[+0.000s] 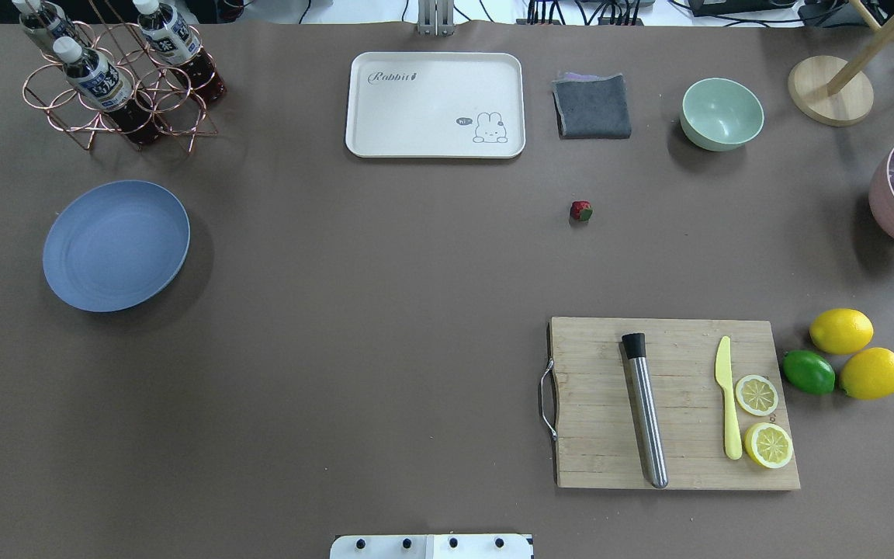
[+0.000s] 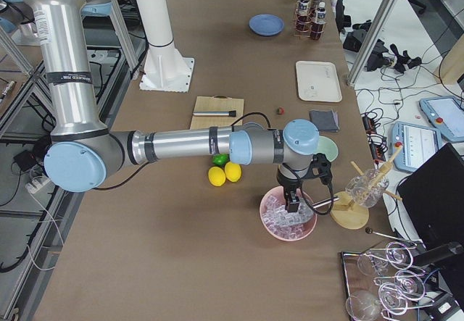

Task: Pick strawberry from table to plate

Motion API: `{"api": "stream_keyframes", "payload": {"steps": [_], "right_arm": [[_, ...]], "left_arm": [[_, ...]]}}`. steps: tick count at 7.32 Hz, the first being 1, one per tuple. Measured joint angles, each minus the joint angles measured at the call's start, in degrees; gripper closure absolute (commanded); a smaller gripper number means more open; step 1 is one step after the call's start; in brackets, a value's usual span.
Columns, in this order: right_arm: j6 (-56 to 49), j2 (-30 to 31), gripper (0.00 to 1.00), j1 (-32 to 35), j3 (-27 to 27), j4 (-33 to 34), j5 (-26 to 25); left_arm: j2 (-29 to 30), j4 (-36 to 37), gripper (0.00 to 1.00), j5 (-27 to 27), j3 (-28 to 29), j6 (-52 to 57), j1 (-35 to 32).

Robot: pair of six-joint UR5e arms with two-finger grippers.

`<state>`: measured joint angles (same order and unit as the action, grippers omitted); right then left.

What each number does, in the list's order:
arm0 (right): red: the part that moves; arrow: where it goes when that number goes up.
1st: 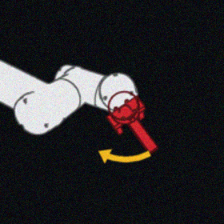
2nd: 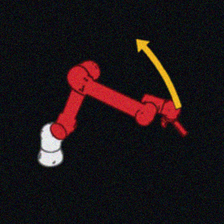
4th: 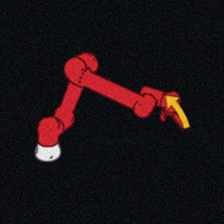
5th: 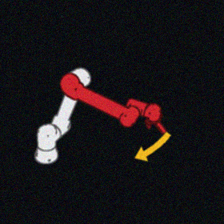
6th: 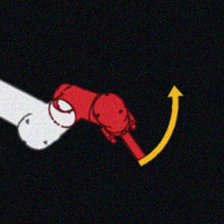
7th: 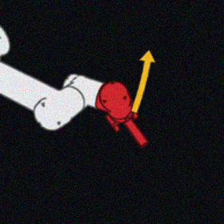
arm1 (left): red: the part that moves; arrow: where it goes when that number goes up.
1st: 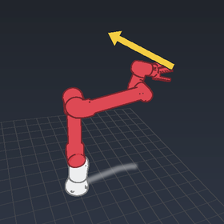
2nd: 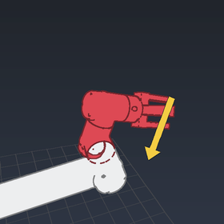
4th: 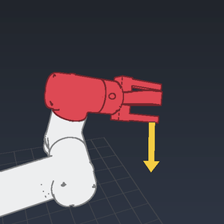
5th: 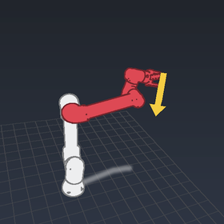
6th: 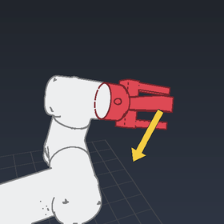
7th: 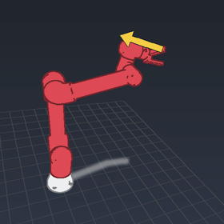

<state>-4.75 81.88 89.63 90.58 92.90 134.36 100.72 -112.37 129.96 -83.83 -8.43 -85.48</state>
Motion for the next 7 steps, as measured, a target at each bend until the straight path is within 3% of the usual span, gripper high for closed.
{"api": "stream_keyframes", "payload": {"steps": [4,7], "right_arm": [[6.3,-2.2,0.00,-4.2,4.6,0.0,4.6],[18.4,-3.8,0.00,-9.8,9.8,-0.1,4.5]], "left_arm": [[-2.9,-8.4,0.02,0.3,-1.0,-3.7,2.0],[-4.3,-20.5,0.02,0.0,-0.4,-22.0,9.0]]}}
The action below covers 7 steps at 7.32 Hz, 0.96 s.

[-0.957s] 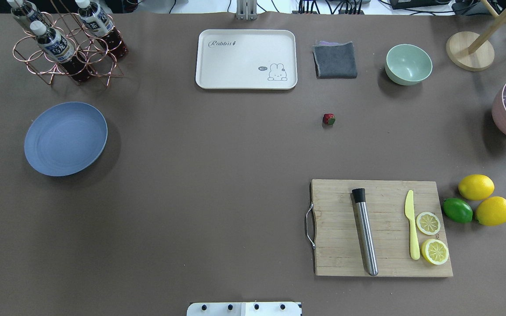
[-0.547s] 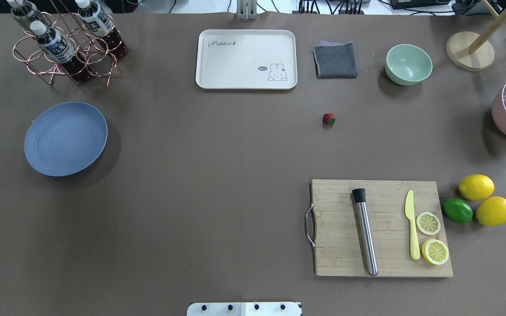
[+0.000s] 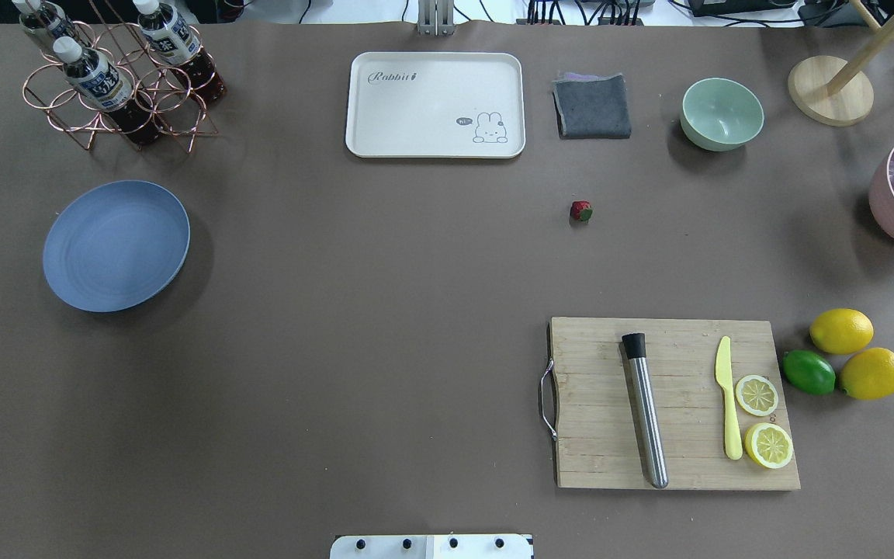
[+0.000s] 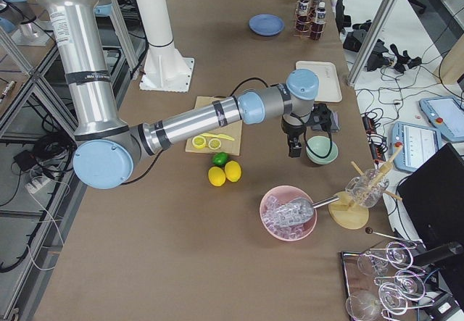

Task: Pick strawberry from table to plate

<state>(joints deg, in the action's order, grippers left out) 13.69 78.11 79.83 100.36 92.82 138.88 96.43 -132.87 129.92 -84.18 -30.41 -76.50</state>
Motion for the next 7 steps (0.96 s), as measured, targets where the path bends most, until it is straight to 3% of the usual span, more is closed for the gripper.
{"api": "stream_keyframes", "payload": {"steps": [2,4,7], "right_arm": [[4.0,-2.1,0.00,-2.4,0.5,0.0,-0.1],[10.6,-3.5,0.00,-4.6,0.0,-2.9,-1.1],[23.6,-3.5,0.00,-10.6,-4.2,-18.8,-5.2]], "left_arm": [[-2.2,-11.0,0.02,-1.8,1.1,-12.0,6.3],[-2.7,-18.3,0.02,-7.3,3.4,-19.5,12.6],[-2.7,-22.7,0.12,-12.7,6.1,-22.1,18.4]]}}
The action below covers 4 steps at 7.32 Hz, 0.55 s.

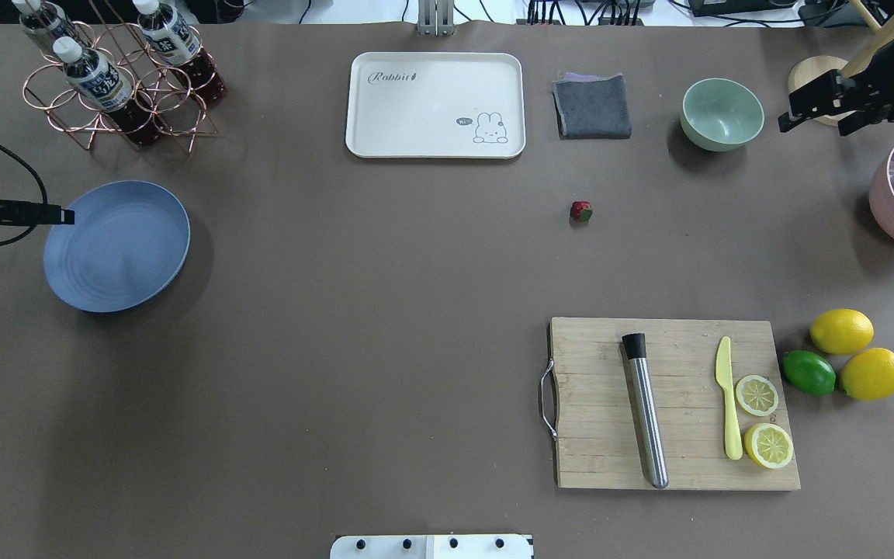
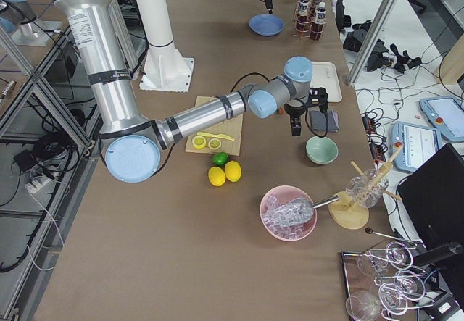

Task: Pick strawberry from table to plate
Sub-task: 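Move the right gripper toward the red strawberry while the left arm nears the plate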

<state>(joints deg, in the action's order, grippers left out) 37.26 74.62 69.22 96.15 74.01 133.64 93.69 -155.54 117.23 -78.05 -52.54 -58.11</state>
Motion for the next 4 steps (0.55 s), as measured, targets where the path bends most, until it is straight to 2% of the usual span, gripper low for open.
{"api": "stream_keyframes", "payload": {"steps": [3,4], "right_arm": [[2.6,0.0,0.00,-4.0,-1.7,-3.7,-1.8],[3.5,-0.1,0.00,-4.6,-2.0,-3.8,-2.2]], "left_arm": [[0.0,-0.4,0.36,-0.4,1.0,-0.1,1.3],[0.0,-0.4,0.52,-0.5,1.3,-0.1,1.8]]}}
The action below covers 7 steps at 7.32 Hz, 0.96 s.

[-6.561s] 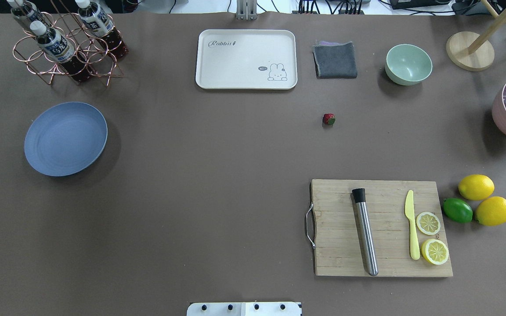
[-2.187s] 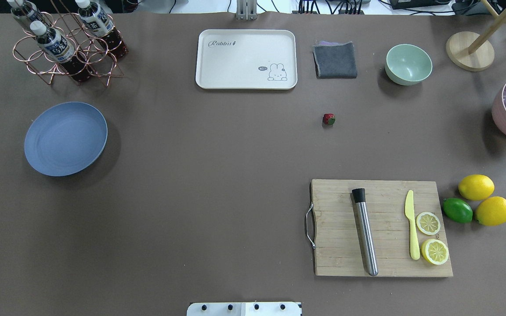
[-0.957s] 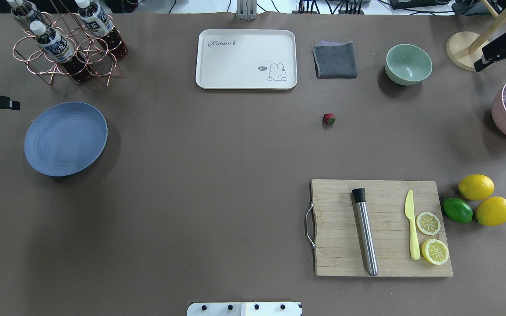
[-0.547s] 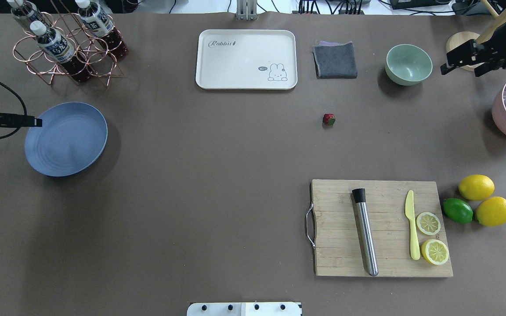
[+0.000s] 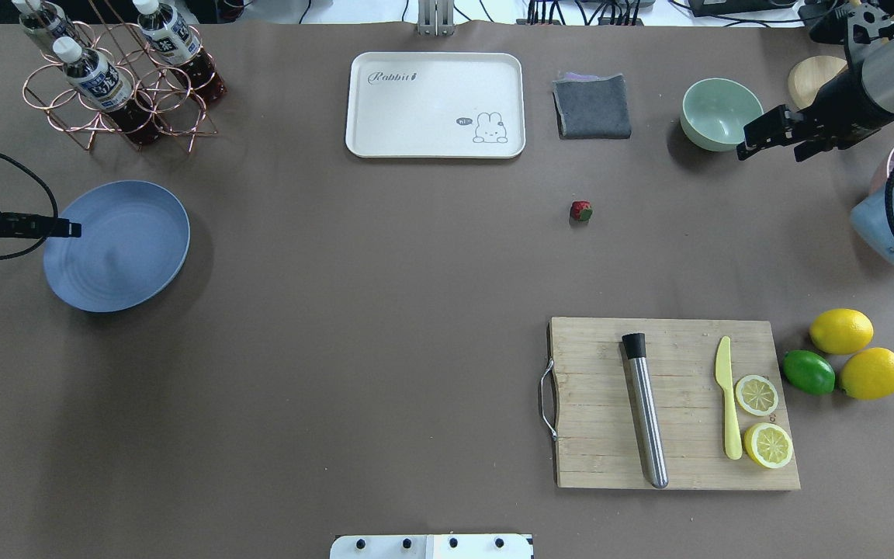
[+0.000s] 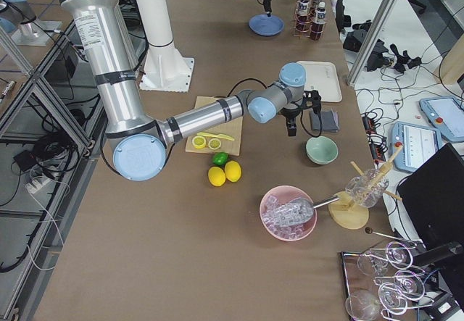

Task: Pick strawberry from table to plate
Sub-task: 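Move the right gripper toward the red strawberry while the left arm nears the plate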

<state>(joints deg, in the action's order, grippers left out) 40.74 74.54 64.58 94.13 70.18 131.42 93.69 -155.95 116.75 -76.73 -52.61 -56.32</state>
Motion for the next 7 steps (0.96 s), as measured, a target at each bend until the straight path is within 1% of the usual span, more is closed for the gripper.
{"api": "stream_keyframes", "payload": {"steps": [1,2,5,6,7], "right_arm": [[0.4,-0.1,0.00,-0.3,-0.2,0.0,-0.3],[0.6,-0.2,0.00,-0.5,-0.4,0.0,-0.5],[0.7,-0.6,0.00,-0.6,-0.9,0.1,-0.6],[0.7,-0.7,0.00,-0.6,-0.9,0.1,-0.6],[1.0,-1.1,0.00,-0.7,-1.2,0.2,-0.6]], "left_arm": [[0.0,0.0,0.77,0.0,0.3,0.0,0.4],[0.0,0.0,1.00,0.0,0.6,0.1,0.8],[0.3,0.4,1.00,1.5,0.1,0.0,0.8],[0.8,1.3,1.00,4.5,-0.1,-0.1,-0.3],[1.7,3.2,1.00,9.3,-0.6,-0.3,-2.8]]}}
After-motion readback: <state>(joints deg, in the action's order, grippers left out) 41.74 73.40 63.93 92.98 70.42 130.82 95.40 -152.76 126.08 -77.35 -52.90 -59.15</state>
